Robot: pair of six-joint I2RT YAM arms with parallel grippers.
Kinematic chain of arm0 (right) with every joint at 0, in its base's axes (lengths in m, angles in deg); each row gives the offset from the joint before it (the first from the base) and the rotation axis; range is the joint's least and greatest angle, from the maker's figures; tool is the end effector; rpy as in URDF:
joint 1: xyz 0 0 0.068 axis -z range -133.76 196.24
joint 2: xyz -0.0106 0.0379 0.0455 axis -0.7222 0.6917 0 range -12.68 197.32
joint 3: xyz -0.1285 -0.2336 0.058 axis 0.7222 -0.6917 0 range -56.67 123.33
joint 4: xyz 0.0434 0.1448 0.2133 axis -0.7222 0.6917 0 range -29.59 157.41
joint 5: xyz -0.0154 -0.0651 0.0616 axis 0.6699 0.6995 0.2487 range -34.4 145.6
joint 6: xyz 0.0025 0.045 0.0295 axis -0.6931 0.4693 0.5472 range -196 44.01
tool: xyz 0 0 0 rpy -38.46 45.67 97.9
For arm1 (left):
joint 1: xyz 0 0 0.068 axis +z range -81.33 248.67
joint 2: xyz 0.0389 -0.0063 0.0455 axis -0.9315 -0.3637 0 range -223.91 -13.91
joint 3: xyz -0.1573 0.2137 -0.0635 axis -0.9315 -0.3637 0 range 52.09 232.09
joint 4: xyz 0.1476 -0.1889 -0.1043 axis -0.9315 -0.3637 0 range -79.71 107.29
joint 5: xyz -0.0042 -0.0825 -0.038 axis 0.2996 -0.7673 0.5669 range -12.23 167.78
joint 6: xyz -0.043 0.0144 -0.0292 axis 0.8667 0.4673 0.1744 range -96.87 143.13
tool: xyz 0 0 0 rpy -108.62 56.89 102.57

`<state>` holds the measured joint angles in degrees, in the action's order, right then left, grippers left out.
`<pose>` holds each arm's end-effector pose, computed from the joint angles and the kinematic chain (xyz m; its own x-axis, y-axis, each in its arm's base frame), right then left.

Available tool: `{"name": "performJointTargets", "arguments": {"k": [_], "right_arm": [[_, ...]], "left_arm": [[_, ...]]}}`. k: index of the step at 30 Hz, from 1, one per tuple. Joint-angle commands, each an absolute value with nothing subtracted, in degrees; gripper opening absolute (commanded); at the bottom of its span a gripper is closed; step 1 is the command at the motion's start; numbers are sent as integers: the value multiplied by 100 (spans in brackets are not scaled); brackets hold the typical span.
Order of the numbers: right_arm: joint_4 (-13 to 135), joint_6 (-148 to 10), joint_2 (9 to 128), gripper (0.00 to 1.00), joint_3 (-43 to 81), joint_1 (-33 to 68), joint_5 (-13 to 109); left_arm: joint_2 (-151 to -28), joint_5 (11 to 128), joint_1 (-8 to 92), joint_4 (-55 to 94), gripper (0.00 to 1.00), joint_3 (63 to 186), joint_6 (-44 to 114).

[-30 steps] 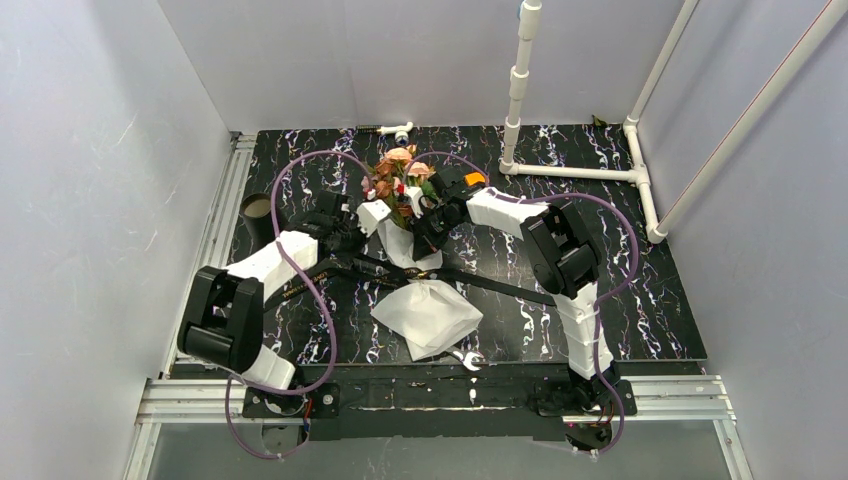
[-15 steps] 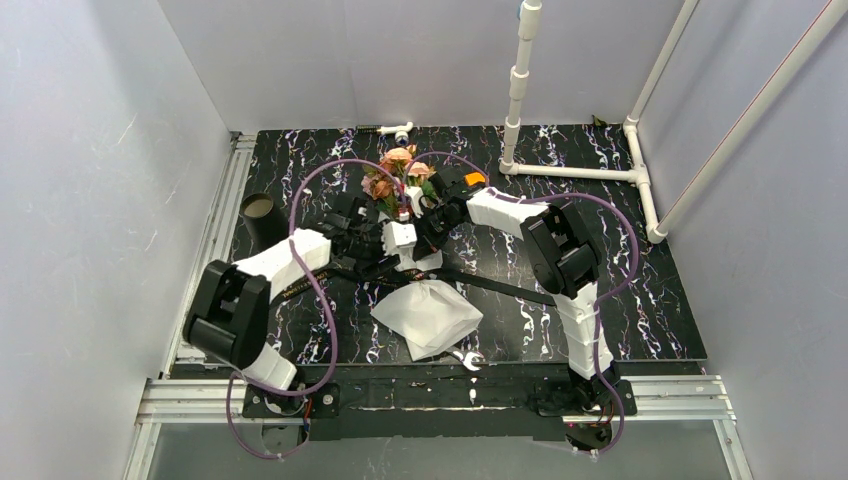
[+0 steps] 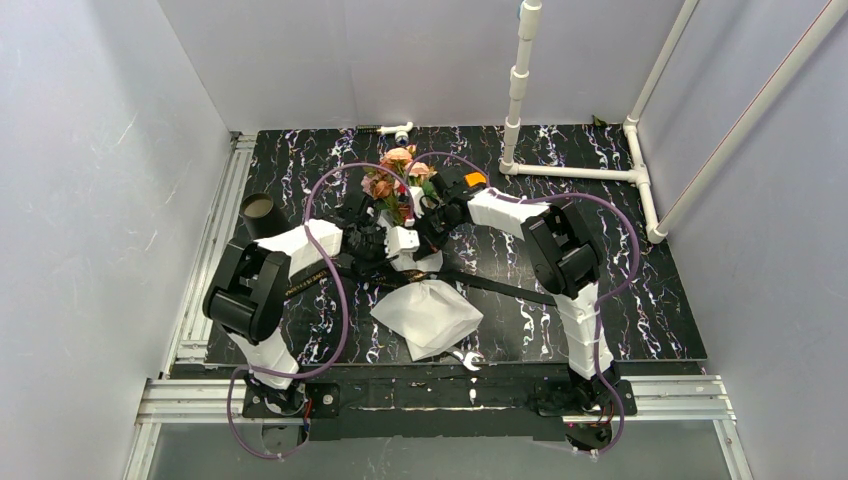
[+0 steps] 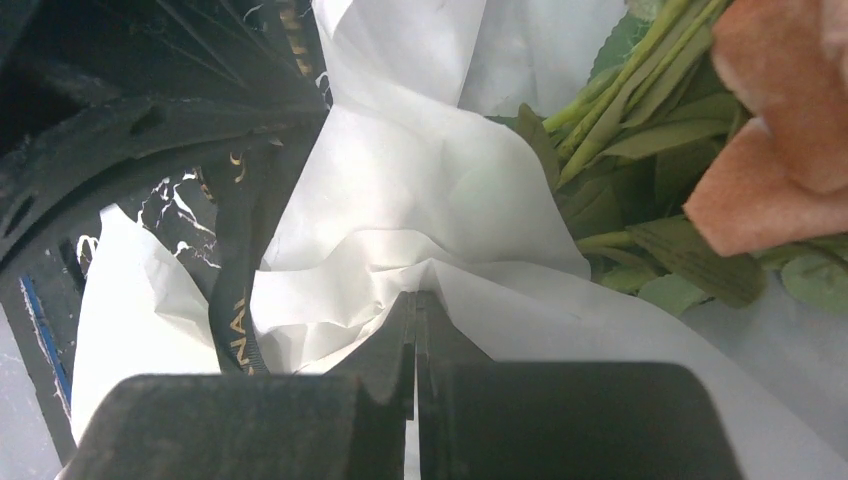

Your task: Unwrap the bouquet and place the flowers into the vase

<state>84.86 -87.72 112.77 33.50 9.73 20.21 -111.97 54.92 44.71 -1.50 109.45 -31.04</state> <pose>0.3573 0.2901 0.1471 -0.5336 -0.6009 -0.5951 -0.8456 0.3672 0.3874 0.3015 -0.1491 0.1686 -0.0113 0.8226 -0.5685 0.9628 0.1624 0.2158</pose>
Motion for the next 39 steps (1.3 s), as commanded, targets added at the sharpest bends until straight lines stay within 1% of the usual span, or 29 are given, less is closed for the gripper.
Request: {"name": "performJointTargets", "arguments": {"k": [1, 9, 13, 14, 15, 16, 17, 18, 21, 25, 29, 33, 36, 39], "right_arm": [[9390, -9173, 11909, 1, 2790, 1195, 3664], [9363, -9108, 11825, 1, 2715, 1222, 3627], [9357, -9094, 11805, 1, 2715, 1222, 3620], [9361, -9094, 11806, 1, 2724, 1222, 3617], [9367, -9098, 11809, 1, 2733, 1222, 3618], [9371, -9094, 11814, 1, 2747, 1222, 3611], [9379, -9094, 11818, 1, 2761, 1227, 3605], [9381, -9094, 11821, 1, 2766, 1223, 3599], [9390, -9086, 11823, 1, 2778, 1227, 3587], [9390, -9063, 11829, 1, 2770, 1222, 3563], [9405, -9058, 11829, 1, 2787, 1222, 3531], [9416, -9072, 11819, 1, 2788, 1222, 3547], [9403, -9068, 11816, 1, 2752, 1222, 3548], [9374, -9059, 11794, 1, 2707, 1227, 3546]], "left_arm": [[-11093, 6018, 4766, -679, 0, 10890, -2869], [-10634, 6694, 5278, -259, 0, 11042, -830], [-10243, 6917, 5282, 250, 0, 10776, -655], [-10206, 6788, 5278, 272, 5, 10750, -785], [-10170, 6553, 5278, 235, 26, 10734, -1093], [-10126, 6296, 5277, 231, 36, 10698, -1337], [-10087, 6055, 5276, 257, 42, 10635, -1583], [-10063, 5796, 5276, 268, 45, 10590, -1834], [-10117, 5229, 5236, 253, 46, 10586, -2348], [-10424, 4930, 5084, -9, 45, 10745, -2929], [-10707, 4925, 4900, -246, 47, 10761, -3709], [-11043, 5173, 4829, -274, 48, 10883, -4000], [-11339, 5581, 4811, -366, 45, 11078, -4003], [-11464, 5975, 4809, -590, 36, 11154, -4071]]}}
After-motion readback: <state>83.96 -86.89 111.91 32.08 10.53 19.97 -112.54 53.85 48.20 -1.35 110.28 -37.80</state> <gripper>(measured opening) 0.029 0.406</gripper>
